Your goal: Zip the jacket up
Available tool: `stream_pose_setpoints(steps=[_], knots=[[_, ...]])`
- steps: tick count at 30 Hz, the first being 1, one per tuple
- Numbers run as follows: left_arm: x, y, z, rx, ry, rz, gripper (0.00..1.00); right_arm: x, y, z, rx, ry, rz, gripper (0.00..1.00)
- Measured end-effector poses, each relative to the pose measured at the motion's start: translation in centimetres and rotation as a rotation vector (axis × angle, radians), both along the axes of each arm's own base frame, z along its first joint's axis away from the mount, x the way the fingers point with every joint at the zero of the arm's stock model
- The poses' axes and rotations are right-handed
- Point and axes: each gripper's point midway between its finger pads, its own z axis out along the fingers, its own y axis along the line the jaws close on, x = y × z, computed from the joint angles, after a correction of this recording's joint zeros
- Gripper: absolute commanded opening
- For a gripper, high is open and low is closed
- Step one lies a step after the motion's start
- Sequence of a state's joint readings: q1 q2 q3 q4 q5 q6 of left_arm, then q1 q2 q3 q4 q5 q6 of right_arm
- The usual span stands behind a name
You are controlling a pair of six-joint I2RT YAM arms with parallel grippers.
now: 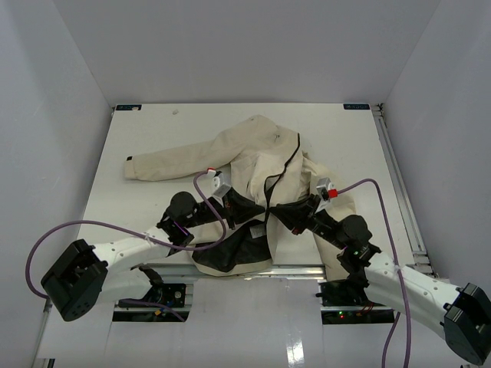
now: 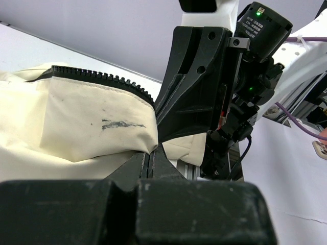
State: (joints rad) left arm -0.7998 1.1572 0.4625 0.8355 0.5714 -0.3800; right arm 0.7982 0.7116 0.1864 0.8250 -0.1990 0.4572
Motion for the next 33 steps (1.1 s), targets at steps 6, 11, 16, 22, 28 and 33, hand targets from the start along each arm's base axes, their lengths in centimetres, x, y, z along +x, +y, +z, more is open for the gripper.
stream_pose_setpoints(steps=[6, 11, 16, 22, 28, 33], knots=[[0.2, -0.4, 0.0, 0.03, 0.015, -0.011, 0.0, 0.3, -0.4, 0.1, -0.013, -0.024, -0.026, 0.08], [0.2, -0.7, 0.2, 0.042, 0.024, -0.026, 0.0, 0.2, -0.7, 0.3, -0.022, -0.056, -0.038, 0.08], [0.0, -1.1, 0.6, 0.047, 0.029, -0.056, 0.0, 0.0, -1.2, 0.7, -0.016, -0.082, -0.051, 0.08], [-0.1, -1.3, 0.4, 0.053, 0.042, -0.075, 0.0, 0.0, -1.4, 0.6, -0.022, -0.097, -0.057, 0.08], [-0.3, -1.3, 0.5, 0.05, 0.045, -0.091, 0.0, -0.1, -1.5, 0.9, -0.022, -0.114, -0.064, 0.08], [-0.5, -1.4, 0.6, 0.046, 0.047, -0.105, 0.0, -0.1, -1.6, 1.0, -0.022, -0.125, -0.064, 0.08]])
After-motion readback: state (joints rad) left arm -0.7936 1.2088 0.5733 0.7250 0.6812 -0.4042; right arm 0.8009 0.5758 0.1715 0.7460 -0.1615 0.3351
